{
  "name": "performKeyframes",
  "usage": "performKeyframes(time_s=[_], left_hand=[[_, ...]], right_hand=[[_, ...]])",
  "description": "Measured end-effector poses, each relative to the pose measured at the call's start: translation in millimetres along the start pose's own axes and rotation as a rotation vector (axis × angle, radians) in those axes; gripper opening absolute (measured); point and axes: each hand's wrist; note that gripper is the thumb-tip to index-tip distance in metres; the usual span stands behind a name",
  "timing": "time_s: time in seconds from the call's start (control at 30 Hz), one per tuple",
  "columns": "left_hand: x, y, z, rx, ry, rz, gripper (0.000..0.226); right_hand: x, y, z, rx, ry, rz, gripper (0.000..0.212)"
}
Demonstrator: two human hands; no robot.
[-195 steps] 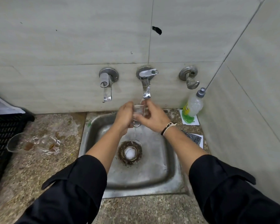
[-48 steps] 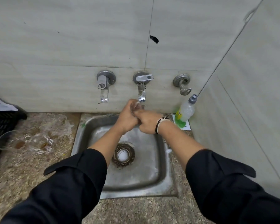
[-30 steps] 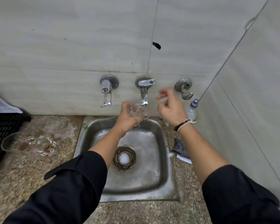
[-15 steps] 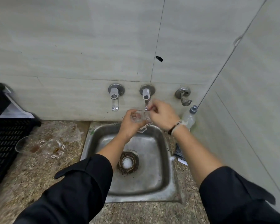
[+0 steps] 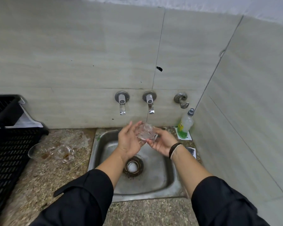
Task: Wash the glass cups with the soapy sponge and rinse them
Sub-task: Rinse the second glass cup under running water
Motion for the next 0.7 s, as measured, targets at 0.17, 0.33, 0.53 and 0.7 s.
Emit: performKeyframes(time_s=[0.17,0.33,0.53,0.7], left_hand=[[9.6,4.1,9.7,0.164,-0.105,-0.159,0.039],[19.2,17.2,13.2,0.252,-0.293,-0.243,0.03],[33.5,33.6,27.3,0.268,-0.658,-0.072,0.022],[54.1,62.8,51.6,0.255,-0.741,-0.009,0.021]], right_hand=[[-17.3,19.5,31.5,0.008,0.701,-0.154,0.016],[-39.1,48.6,74.3,0.052,1.28,-0.346,0.03],[-58.4,79.9,101.4,0.162,1.73,-0.483,0.045],[-75.9,110.8,106.3,0.153,1.773,-0.529,0.045]])
Point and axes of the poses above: each hand's wrist, its own y-axis away from the middle knuckle, its own z-axis out of the palm, x = y × z, and after that the axes turned 5 degrees about -x, right-handed
